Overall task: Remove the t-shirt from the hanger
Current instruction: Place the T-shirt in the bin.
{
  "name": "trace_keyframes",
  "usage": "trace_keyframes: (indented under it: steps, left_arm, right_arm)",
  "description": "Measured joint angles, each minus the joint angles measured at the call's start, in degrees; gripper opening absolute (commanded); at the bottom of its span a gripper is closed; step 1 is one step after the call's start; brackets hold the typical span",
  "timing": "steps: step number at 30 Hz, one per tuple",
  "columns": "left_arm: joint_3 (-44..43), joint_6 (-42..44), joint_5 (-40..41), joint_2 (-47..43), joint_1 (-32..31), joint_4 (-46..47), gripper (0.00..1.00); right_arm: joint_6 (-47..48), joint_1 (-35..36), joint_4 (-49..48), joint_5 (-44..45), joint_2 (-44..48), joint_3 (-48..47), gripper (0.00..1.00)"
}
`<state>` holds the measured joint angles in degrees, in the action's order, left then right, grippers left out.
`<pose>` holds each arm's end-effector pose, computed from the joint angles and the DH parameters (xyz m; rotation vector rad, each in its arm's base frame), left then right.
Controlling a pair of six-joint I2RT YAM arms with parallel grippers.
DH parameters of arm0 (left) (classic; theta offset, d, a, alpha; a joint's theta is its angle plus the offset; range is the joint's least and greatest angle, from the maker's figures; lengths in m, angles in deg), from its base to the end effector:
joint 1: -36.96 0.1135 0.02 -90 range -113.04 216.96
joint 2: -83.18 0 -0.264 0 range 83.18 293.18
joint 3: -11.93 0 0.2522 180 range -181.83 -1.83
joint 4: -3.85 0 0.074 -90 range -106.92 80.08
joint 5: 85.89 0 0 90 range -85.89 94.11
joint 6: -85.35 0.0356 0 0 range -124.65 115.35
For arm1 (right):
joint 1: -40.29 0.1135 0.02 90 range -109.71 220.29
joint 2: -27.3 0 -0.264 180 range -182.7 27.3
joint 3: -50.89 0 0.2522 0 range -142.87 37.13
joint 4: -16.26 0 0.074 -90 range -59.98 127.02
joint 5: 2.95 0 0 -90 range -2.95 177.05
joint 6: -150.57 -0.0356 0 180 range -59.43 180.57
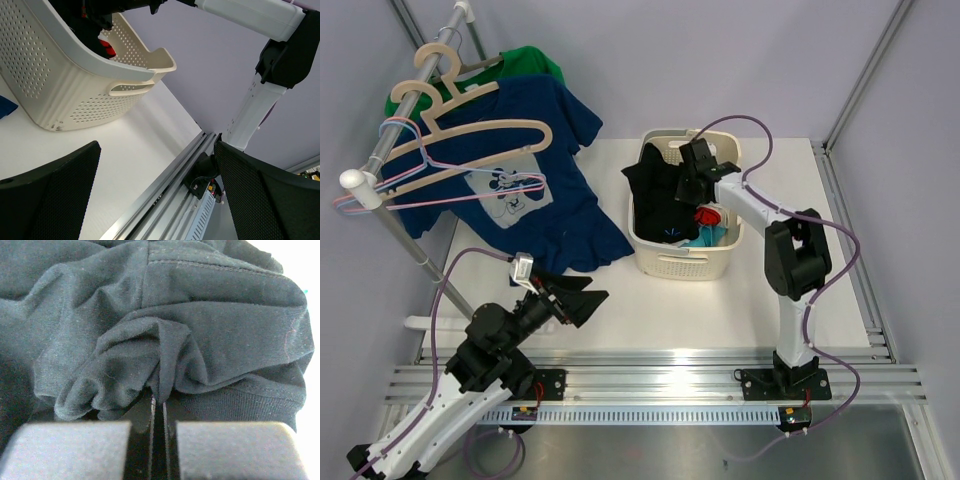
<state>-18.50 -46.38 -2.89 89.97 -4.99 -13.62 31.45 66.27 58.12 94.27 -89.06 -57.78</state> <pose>0.0697 -0.0685 0.2576 0.1117 1.5942 -1.2574 0.4137 0.1966 0.2331 0.1238 2.4430 0.2799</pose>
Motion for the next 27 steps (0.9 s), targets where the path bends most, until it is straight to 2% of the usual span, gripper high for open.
trace_keyframes:
  steps: [2, 5, 7, 13, 19, 23, 25, 27]
  left_arm:
    - [0.0, 0.17, 0.17, -0.09, 0.0, -0.46, 0.99]
    - [0.0, 0.35, 0.33, -0.31, 0.0, -0.94, 0.99]
    - [0.0, 0.37, 0.46, -0.76, -0.02, -0.96, 0.99]
    - [0.0, 0.61, 0.87, -1.18, 0.0, -1.01, 0.99]
    - [0.0, 0.96, 1.11, -1.18, 0.0, -1.03, 0.99]
    - [0.0, 1.11, 1.31, -1.18, -0.02, -1.09, 0.99]
    - [0.0, 1.2, 1.49, -1.18, -0.02, -1.31, 0.99]
    - [0.0, 1.22, 1.68, -1.2, 0.0, -1.49, 0.99]
  right_arm:
    - [-0.46, -0.81, 1.22, -1.33, -0.28, -0.72, 0.23]
    - [-0.26, -1.77, 3.41, -2.19, -0.24, -1.84, 0.58]
    - [0.92, -2.47, 5.66, -2.23, 0.04, -2.73, 0.63]
    - [5.09, -2.89, 13.51, -3.26, 3.28, -8.22, 0.64]
    - [6.8, -2.67, 11.15, -10.82, 8.33, -11.58, 0.63]
    - [9.97, 1.29, 9.07, -9.22, 9.4, -13.77, 0.65]
    - [11.21, 4.37, 8.96, -8.37, 8.72, -15.91, 0.59]
    - [12.39, 7.43, 8.57, -8.22, 7.76, -17.94, 0.57]
